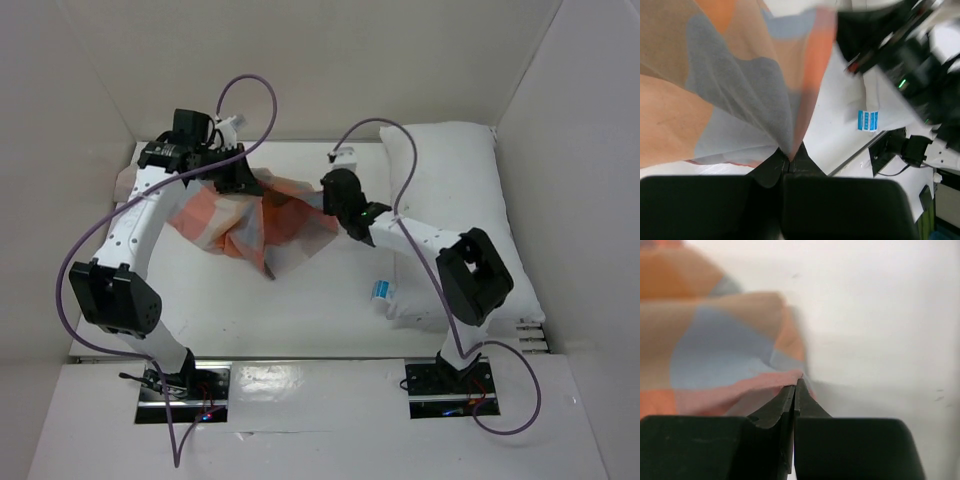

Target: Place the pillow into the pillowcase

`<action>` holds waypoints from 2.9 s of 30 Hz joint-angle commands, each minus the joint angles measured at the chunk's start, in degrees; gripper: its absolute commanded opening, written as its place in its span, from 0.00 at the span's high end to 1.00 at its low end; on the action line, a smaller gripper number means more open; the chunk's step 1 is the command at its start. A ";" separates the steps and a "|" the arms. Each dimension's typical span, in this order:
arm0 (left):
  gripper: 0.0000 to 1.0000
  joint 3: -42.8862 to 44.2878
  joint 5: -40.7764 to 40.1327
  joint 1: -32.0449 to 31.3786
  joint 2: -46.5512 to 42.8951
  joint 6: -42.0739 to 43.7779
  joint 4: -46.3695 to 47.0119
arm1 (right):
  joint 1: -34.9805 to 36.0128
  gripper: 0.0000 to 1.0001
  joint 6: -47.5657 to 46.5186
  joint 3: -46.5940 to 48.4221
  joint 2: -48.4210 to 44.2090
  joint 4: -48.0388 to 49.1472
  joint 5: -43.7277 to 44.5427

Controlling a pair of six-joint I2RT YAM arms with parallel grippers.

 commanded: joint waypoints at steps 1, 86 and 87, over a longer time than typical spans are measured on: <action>1.00 -1.12 0.90 -2.75 -0.14 1.45 0.36 | -4.91 1.00 2.10 -1.48 -4.69 0.23 -1.14; 1.00 16.98 8.20 -1.18 22.89 -9.44 6.87 | -27.77 1.00 -4.65 -4.92 -52.78 -32.45 -40.04; 1.00 17.60 8.72 -1.18 23.42 -9.44 6.87 | -27.77 1.00 -5.70 -4.30 -52.25 -33.86 -42.86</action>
